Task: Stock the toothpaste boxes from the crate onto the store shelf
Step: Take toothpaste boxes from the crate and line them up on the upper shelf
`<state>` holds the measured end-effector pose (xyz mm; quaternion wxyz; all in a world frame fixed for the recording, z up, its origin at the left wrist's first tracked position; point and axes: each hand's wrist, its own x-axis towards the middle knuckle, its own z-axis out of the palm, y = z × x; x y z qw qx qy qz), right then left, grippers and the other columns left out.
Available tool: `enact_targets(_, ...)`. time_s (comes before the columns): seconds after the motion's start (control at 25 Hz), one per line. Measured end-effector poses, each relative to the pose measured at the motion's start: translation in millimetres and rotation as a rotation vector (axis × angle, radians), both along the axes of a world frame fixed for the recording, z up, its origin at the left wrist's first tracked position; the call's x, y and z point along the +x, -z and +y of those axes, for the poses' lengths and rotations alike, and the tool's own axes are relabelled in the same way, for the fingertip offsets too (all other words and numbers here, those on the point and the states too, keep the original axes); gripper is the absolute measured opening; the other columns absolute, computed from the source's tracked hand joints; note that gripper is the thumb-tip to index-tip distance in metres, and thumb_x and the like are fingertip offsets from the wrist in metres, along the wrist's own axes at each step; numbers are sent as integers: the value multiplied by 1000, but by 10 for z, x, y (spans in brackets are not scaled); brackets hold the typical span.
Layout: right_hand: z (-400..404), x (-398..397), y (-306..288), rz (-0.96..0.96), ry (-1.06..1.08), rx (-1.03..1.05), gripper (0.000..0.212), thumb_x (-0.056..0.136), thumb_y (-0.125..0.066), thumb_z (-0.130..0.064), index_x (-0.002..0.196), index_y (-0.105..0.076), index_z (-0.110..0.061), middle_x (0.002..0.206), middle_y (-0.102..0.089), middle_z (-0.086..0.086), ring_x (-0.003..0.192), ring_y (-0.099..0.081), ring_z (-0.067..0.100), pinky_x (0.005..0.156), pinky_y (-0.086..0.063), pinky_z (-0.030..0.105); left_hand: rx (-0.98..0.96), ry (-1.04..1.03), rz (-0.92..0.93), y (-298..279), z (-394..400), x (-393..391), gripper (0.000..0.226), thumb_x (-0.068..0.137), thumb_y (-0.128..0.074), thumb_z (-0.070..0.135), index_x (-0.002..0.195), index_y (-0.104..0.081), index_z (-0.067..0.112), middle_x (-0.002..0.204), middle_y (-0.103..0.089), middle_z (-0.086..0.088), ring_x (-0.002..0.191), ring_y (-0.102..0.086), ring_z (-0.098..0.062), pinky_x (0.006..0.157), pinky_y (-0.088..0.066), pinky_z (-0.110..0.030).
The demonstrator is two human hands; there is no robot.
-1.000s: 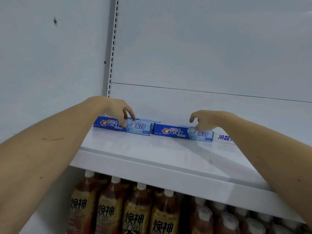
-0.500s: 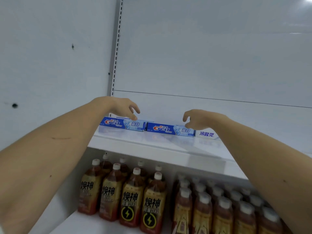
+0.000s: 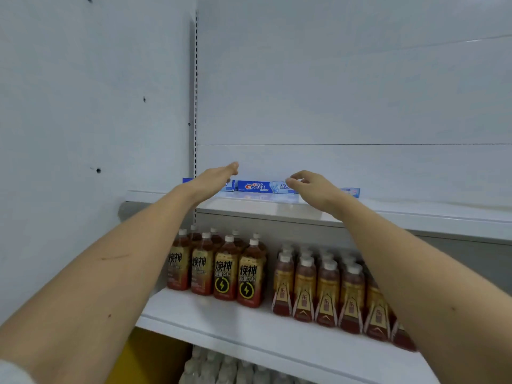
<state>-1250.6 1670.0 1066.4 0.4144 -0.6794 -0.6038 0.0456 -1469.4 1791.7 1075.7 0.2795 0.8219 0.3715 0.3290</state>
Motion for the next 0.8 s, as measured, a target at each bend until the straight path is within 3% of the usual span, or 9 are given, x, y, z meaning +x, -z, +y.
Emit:
enact_targets(0.12, -258, -134, 197, 163, -41, 96, 50, 100, -36, -50, 142, -44, -24, 146, -45, -1, 126, -44, 16, 96, -33, 30, -76, 37, -166, 148, -261, 0, 66, 96, -16, 67, 142, -47, 32, 150, -44, -3, 141, -34, -24, 117, -20, -53)
enact_targets(0.24, -410, -283, 420, 340, -78, 172, 55, 101, -30, -52, 148, -36, -23, 152, -38, -5, 139, -36, 16, 111, -30, 36, -161, 91, -315, 367, -480, -10, 66, 97, -15, 66, 141, -49, 31, 148, -46, -2, 141, -34, -23, 117, -19, -53)
enact_targets(0.4, -535, -604, 933, 555, -52, 173, 57, 99, -28, -54, 148, -38, -25, 148, -44, -2, 136, -41, 17, 116, -27, 47, -234, 123, -397, 925, -727, -86, 64, 99, -13, 63, 142, -48, 31, 149, -46, -1, 143, -32, -20, 118, -15, -51)
enact_targets(0.6, -724, -1089, 1779, 707, -44, 32, 59, 100, -28, -55, 151, -34, -25, 154, -37, -1, 142, -33, 20, 118, -23, 47, -384, 139, -386, 1881, -986, -337, 60, 101, -13, 59, 142, -47, 30, 148, -47, -1, 143, -31, -18, 118, -13, -51)
enact_targets(0.8, -1060, -1365, 2624, 773, 54, -109, 56, 102, -25, -53, 148, -38, -25, 151, -40, -3, 139, -37, 19, 115, -29, 46, -551, 117, -288, 2846, -1298, -625, 62, 101, -14, 59, 146, -42, 29, 151, -43, -2, 145, -28, -21, 117, -15, -51)
